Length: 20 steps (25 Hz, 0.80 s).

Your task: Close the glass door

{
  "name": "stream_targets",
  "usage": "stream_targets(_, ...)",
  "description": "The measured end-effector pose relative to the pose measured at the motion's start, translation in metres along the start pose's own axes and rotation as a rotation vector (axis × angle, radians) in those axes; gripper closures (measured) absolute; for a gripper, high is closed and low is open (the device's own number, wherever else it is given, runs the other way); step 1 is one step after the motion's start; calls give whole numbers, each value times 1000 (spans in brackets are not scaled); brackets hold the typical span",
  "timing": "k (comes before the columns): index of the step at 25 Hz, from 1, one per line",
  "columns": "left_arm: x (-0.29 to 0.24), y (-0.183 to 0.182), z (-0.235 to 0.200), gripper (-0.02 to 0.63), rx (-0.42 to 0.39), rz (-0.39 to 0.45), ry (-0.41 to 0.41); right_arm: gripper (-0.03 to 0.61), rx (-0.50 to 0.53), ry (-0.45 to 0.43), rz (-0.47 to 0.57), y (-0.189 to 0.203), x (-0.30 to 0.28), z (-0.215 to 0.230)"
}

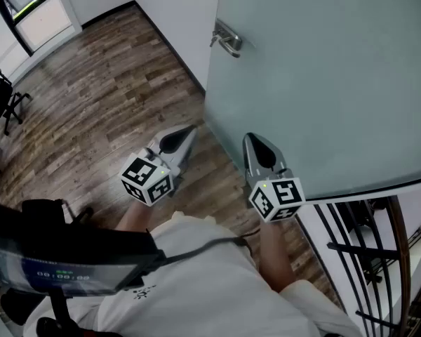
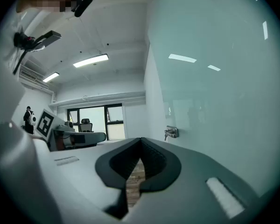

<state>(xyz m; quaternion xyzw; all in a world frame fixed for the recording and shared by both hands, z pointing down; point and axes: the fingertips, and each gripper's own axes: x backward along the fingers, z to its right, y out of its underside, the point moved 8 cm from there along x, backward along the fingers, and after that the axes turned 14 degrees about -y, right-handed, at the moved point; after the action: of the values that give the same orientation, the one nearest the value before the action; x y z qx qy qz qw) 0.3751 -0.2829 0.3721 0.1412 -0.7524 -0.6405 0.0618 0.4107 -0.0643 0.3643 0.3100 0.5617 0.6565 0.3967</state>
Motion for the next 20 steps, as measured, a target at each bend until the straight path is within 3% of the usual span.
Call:
stream_targets(9,-4,-7,-1,609,-15,7,-10,571,-47,16,27,-5,4,11)
stream_targets(20,-3,13,50,609,-35,5,-67,571,-65,-33,-4,19,54,31)
